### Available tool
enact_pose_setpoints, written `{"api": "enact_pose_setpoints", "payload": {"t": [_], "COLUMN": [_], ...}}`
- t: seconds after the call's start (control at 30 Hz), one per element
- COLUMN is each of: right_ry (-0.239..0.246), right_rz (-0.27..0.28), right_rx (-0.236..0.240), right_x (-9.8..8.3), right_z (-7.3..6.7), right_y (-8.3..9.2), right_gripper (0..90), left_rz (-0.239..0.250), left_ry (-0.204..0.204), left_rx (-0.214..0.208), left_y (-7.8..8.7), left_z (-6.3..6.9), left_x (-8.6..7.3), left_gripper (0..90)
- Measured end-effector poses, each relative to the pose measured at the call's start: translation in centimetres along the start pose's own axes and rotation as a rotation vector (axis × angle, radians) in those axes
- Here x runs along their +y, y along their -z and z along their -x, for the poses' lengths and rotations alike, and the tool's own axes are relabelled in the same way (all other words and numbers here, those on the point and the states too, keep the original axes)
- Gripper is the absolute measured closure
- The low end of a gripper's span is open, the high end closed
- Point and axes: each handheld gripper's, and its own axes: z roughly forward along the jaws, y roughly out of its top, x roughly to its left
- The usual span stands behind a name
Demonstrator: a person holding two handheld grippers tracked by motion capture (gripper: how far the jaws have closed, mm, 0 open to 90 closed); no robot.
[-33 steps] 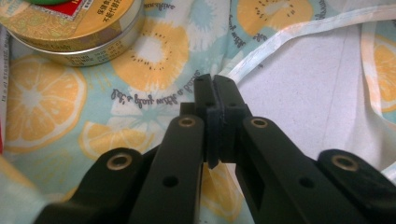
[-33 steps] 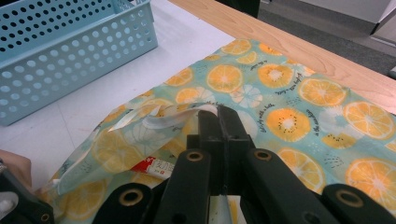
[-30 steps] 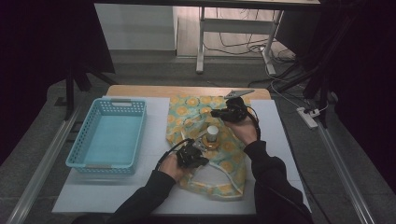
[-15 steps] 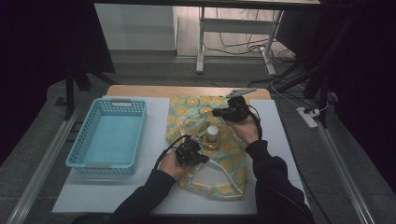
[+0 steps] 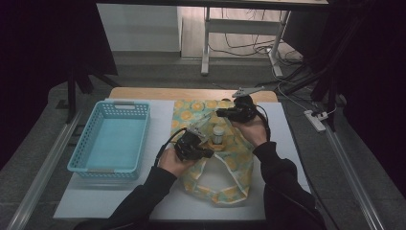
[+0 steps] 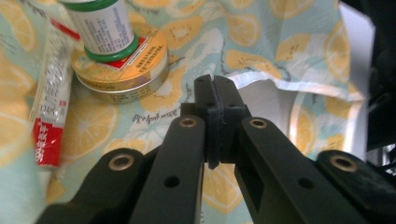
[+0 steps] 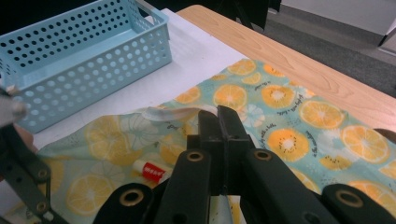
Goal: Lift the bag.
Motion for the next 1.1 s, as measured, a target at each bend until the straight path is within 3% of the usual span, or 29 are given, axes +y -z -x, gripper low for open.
{"api": "enact_pose_setpoints", "payload": {"t": [0.27, 0.63, 1.1], "right_ry": [0.022, 0.04, 0.07], "right_rz": [0.009, 0.017, 0.029], "right_rx": [0.012, 0.019, 0.029], "right_x": [1.0, 1.8, 3.5], "right_z": [-0.8, -1.4, -2.6], "right_y": [0.8, 1.7, 2.8], "right_gripper": [90.0, 90.0, 90.0], "left_rz": [0.05, 0.11, 0.194], "left_ry": [-0.013, -0.019, -0.054], "left_rx": [0.006, 0.003, 0.04], "left_y": [2.6, 4.9, 9.3], "left_z": [0.0, 0.1, 0.5], "left_x": [1.4, 2.7, 5.8], "left_gripper": [90.0, 90.0, 90.0]}}
